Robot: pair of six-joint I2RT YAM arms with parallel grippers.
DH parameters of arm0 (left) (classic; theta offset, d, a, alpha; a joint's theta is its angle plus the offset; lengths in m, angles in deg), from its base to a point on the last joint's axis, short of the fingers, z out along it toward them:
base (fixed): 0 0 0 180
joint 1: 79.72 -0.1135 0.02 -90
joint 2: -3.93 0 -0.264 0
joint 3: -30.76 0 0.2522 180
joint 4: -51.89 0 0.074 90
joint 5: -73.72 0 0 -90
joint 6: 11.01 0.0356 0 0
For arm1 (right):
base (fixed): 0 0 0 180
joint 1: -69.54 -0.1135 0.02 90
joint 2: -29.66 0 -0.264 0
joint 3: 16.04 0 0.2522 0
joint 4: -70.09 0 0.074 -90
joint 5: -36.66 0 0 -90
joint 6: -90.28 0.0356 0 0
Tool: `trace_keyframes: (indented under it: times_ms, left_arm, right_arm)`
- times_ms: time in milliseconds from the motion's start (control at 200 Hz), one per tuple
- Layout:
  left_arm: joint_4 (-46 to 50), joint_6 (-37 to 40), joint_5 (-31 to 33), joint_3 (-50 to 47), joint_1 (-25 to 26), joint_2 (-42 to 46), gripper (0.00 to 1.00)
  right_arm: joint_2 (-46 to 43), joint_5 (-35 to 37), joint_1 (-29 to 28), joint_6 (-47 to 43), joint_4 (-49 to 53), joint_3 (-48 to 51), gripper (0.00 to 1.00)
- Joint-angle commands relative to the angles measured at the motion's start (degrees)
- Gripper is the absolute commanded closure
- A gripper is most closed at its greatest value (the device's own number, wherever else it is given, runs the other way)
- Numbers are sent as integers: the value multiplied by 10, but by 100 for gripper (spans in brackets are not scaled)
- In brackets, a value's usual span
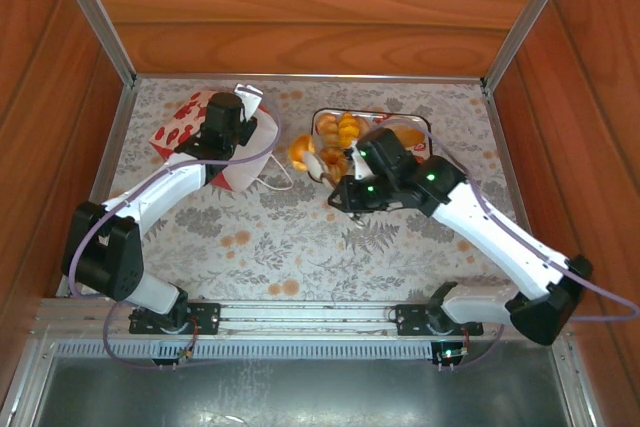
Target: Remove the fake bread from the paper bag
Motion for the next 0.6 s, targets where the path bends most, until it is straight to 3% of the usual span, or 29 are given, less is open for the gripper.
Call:
trace_keyframes:
  times_ms: [0, 240, 595]
  left_arm:
    - [-7, -25, -9, 14, 1, 11, 100]
    - [-7, -41, -66, -4, 1, 55, 100]
    - [-6, -47, -111, -25, 1, 94, 100]
  right_arm:
    - [-12, 92, 42, 2, 117, -16, 98]
    - [42, 165, 118, -46, 212, -71, 95]
    - [185, 254, 160, -113, 280, -194, 87]
